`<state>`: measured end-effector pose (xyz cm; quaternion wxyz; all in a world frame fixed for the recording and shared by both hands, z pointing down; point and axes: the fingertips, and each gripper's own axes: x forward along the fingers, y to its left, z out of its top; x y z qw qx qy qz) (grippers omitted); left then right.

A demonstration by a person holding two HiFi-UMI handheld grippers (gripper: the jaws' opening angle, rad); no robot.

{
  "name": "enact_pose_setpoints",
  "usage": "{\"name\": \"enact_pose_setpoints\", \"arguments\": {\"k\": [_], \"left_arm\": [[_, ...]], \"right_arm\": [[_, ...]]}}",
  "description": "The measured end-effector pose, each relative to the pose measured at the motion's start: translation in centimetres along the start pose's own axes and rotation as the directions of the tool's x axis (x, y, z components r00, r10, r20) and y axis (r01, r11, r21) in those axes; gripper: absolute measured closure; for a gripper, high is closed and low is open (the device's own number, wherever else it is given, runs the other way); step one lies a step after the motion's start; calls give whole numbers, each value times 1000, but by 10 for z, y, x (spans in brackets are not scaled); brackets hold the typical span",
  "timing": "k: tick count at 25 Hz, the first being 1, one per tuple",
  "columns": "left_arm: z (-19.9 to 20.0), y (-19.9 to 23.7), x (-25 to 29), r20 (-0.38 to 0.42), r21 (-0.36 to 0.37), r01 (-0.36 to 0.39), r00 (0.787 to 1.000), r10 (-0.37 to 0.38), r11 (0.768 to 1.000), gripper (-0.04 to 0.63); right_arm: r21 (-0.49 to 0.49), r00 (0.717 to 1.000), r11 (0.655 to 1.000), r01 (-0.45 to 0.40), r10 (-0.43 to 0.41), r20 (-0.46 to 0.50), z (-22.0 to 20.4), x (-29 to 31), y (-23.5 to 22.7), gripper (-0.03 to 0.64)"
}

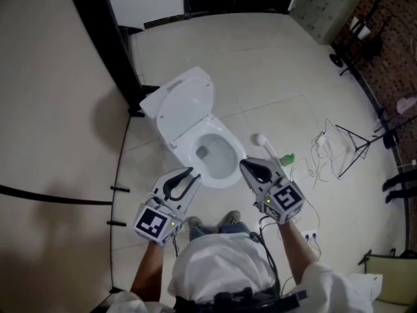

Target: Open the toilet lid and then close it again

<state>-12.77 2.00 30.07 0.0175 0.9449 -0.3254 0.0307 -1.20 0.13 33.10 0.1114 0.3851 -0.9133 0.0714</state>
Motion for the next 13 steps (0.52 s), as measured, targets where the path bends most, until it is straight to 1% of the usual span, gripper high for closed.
{"name": "enact_pose_setpoints", "arguments": {"k": [13], "left_arm": [[-10, 9, -8, -14, -25, -13, 1000, 12, 1000, 511]], "right_arm": [[-6, 1000, 1000, 2, -2, -5, -1, 9, 6, 612]]}}
